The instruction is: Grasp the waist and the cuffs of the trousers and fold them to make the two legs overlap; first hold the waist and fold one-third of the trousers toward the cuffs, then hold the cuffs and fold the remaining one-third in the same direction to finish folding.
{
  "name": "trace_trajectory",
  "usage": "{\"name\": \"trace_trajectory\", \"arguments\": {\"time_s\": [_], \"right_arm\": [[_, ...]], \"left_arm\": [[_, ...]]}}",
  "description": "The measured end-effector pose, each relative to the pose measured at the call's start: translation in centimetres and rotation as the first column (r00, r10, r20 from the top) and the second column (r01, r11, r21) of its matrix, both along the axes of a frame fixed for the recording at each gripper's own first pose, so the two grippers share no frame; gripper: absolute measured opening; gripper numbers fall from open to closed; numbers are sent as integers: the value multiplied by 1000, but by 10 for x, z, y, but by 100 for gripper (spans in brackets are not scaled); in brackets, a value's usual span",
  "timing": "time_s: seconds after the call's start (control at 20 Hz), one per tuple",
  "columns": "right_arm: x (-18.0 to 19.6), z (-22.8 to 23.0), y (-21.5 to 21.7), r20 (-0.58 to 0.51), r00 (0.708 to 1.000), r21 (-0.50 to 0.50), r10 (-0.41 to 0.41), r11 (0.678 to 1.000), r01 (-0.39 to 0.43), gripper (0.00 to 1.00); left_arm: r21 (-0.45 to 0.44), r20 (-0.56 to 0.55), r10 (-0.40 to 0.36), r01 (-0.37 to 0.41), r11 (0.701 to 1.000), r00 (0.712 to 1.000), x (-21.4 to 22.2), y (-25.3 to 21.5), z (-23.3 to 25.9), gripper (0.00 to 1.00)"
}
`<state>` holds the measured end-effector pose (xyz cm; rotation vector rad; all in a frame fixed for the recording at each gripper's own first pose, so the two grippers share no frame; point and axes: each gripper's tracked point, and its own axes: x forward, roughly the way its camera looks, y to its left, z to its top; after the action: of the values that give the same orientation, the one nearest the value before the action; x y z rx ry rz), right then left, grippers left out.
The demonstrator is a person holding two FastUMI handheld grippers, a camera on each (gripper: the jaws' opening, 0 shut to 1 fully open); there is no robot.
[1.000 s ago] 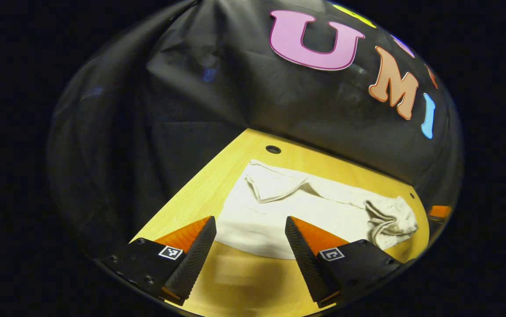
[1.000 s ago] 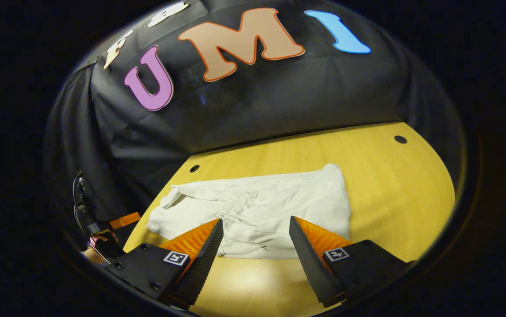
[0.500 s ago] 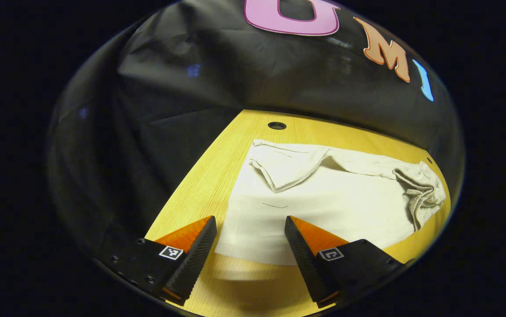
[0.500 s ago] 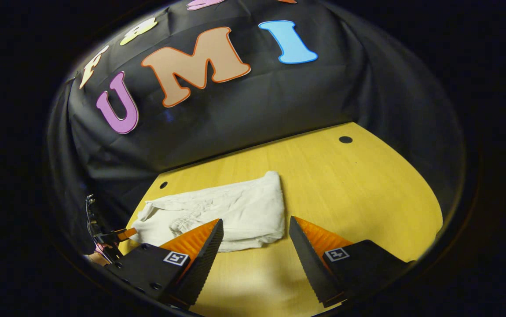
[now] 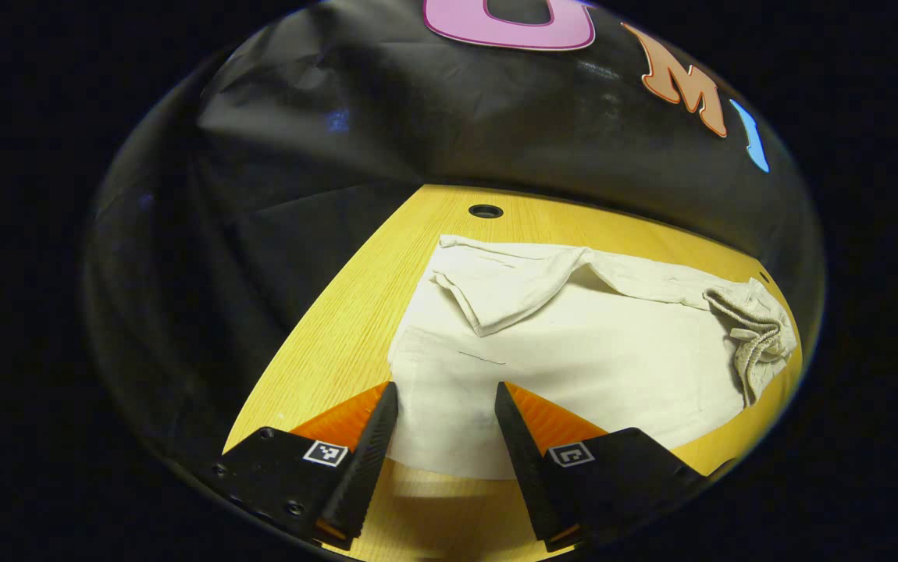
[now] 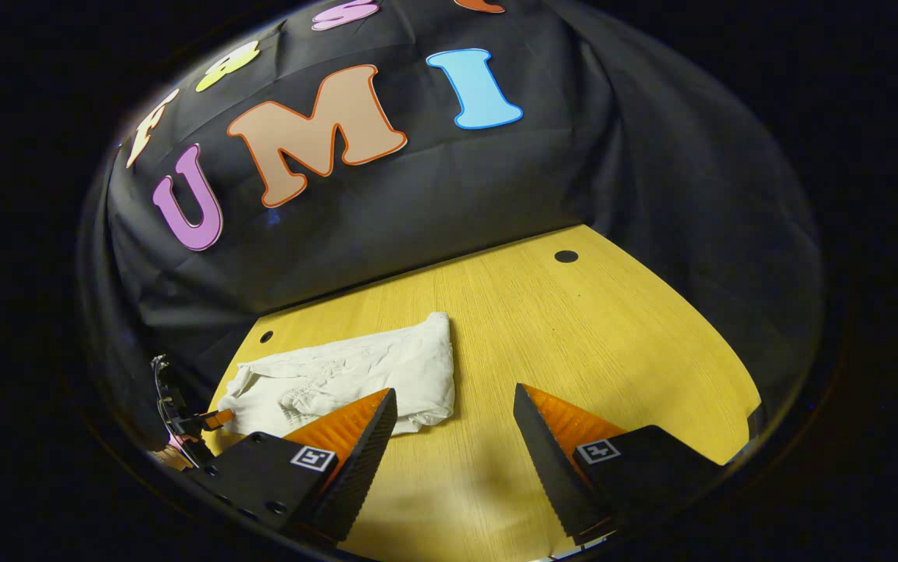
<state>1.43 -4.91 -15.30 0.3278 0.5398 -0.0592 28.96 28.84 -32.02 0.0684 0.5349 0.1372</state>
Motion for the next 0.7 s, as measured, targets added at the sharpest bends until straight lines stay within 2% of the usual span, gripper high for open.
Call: {"name": "trace_trajectory", "arguments": {"time_s": [0.05,0.1,0.25,0.3,0.4,0.5,0.7], "right_arm": [[-2,-2,-1,-8,1000,-2,3,1000,-3,96],[-3,-3,0,-10,1000,1,7,1000,-7,96],[-3,-6,3,-17,1000,12,26,1000,-25,96],[-1,-4,6,-16,999,15,33,999,-33,96],[1,-4,8,-14,999,21,48,999,-48,96],[2,-5,6,-18,998,16,54,998,-54,96],[3,-4,0,-18,998,7,59,998,-59,96]], "left_arm": [[0,-7,-22,22,1000,1000,1,-4,-2,77],[-5,-10,-40,40,999,999,-1,-6,1,72],[-9,-9,-49,49,999,999,3,-21,3,15],[0,-8,-41,41,999,999,5,-22,1,6],[7,-8,-34,34,999,999,9,-23,0,0],[0,-17,-18,18,1000,1000,6,-23,2,0],[-57,40,-1,3,998,999,7,-38,24,0]]}}
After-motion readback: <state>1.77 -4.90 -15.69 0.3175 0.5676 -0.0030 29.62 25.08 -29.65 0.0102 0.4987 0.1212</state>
